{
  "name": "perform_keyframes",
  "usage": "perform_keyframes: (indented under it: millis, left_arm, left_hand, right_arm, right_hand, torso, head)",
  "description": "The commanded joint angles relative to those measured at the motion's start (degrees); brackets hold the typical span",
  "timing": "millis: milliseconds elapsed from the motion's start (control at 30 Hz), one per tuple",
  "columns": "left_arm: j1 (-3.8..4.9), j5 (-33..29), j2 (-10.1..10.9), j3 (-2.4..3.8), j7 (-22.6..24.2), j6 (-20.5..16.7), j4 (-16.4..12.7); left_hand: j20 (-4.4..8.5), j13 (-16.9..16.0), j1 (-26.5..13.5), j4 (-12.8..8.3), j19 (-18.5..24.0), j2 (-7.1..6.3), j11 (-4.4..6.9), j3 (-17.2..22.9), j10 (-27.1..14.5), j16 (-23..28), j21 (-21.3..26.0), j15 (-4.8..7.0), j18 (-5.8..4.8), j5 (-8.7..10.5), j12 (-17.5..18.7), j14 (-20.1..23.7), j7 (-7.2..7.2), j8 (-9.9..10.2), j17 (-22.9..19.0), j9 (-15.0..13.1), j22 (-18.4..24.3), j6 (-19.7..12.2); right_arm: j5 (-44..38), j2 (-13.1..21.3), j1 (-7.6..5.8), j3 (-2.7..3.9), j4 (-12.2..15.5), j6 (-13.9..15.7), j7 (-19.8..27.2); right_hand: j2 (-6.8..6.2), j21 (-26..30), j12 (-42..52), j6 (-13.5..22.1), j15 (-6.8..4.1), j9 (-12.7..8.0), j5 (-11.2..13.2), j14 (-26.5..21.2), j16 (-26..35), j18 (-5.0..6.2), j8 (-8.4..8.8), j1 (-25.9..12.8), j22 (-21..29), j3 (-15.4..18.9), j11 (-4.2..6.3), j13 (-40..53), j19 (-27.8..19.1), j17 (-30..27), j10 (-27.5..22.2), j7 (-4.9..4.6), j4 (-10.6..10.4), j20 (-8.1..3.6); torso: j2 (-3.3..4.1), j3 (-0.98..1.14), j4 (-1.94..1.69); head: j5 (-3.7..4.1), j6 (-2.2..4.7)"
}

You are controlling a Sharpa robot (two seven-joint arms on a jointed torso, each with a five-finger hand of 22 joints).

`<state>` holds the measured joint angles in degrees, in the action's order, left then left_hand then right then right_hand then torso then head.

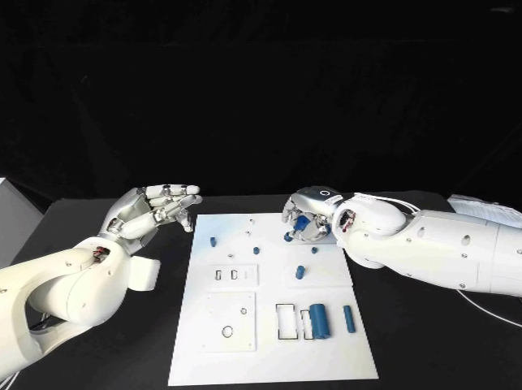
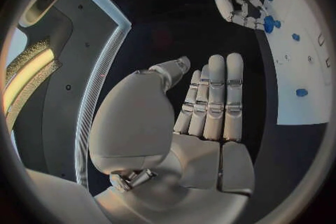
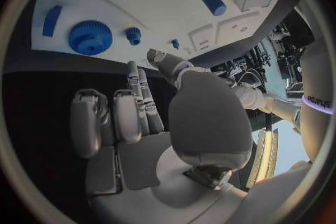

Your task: Assemble the parts on the task board

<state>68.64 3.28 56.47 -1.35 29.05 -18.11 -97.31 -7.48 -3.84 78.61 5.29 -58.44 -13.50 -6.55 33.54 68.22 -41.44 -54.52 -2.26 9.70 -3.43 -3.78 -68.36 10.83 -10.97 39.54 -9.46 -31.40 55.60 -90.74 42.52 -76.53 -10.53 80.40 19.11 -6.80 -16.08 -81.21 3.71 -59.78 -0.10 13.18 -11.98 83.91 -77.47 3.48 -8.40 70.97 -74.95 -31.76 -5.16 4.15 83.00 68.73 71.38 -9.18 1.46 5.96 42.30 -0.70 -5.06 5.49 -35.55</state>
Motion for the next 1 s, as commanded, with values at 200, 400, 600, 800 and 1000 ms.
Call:
perform_keyframes:
  millis: [200,400,600,800,1000]
  left_arm:
    - [0.11,0.71,0.07,0.09,-0.07,1.51,-0.16]
    - [0.12,0.72,0.16,0.10,-0.14,1.51,-0.11]
    - [0.12,0.72,0.20,0.13,-0.19,1.53,-0.07]
    - [0.13,0.72,0.21,0.14,-0.23,1.54,-0.02]
    - [0.14,0.72,0.23,0.15,-0.28,1.58,-0.01]
  left_hand:
    - [-0.02,-0.04,-0.66,0.04,0.57,0.19,-0.05,0.44,0.22,-0.49,-0.41,0.14,0.83,0.24,0.15,0.32,-0.19,-0.27,0.14,-0.09,-0.18,-0.16]
    - [-0.02,-0.04,-0.66,0.04,0.57,0.19,-0.05,0.44,0.22,-0.49,-0.41,0.14,0.83,0.24,0.15,0.32,-0.19,-0.27,0.14,-0.09,-0.18,-0.16]
    - [-0.02,-0.04,-0.66,0.04,0.57,0.19,-0.05,0.44,0.22,-0.49,-0.41,0.14,0.83,0.24,0.15,0.32,-0.19,-0.27,0.14,-0.09,-0.18,-0.16]
    - [-0.02,-0.04,-0.66,0.04,0.57,0.19,-0.05,0.44,0.22,-0.49,-0.41,0.14,0.83,0.24,0.15,0.32,-0.19,-0.27,0.14,-0.09,-0.18,-0.16]
    - [-0.04,-0.04,-0.82,0.05,0.65,0.20,-0.08,0.47,0.16,-0.75,-0.70,0.12,0.82,0.24,0.16,0.36,-0.15,-0.25,0.26,-0.12,-0.36,-0.22]
  right_arm:
    - [-4.31,-0.36,0.28,-0.01,-0.39,-2.28,-3.51]
    - [-4.66,-0.47,0.34,-0.01,-0.25,-2.86,-3.77]
    - [-4.77,-0.65,0.38,-0.02,-0.24,-3.30,-3.86]
    - [-4.80,-1.01,0.51,-0.05,-0.50,-3.62,-3.93]
    - [-4.81,-1.41,0.72,-0.07,-0.90,-3.77,-3.99]
  right_hand:
    - [-0.47,-0.40,-0.22,0.51,0.51,0.30,0.35,2.72,-0.67,-0.56,0.28,0.04,-1.05,1.53,-0.02,-0.14,0.38,0.18,-1.27,-0.01,-0.19,0.29]
    - [-0.23,-0.55,-0.16,0.35,0.53,0.43,0.24,2.67,-0.80,-0.60,0.20,0.29,-1.29,1.71,-0.02,-0.13,0.45,0.17,-1.41,0.02,-0.26,0.34]
    - [0.01,-0.60,-0.12,0.13,0.53,0.58,0.04,2.63,-0.96,-0.60,0.09,0.60,-1.38,1.69,0.00,-0.10,0.45,0.23,-1.46,0.06,-0.35,0.36]
    - [0.59,-0.79,0.01,-0.39,0.46,0.92,-0.22,2.56,-1.28,-0.63,-0.19,1.29,-1.70,1.17,0.13,0.00,0.50,0.31,-1.05,0.18,-0.61,0.36]
    - [1.06,-0.93,0.04,-0.78,0.38,1.21,-0.29,2.51,-1.49,-0.66,-0.40,1.78,-1.95,0.38,0.23,0.05,0.54,0.29,-0.60,0.25,-0.88,0.31]
  torso:
    - [0.80,-0.22,-0.39]
    - [1.01,-0.29,-0.47]
    - [1.36,-0.32,-0.60]
    - [1.66,-0.30,-0.69]
    - [1.93,-0.27,-0.78]
  head:
    - [0.51,-0.09]
    - [0.70,-0.13]
    - [0.88,0.04]
    - [0.98,0.31]
    - [1.04,0.44]
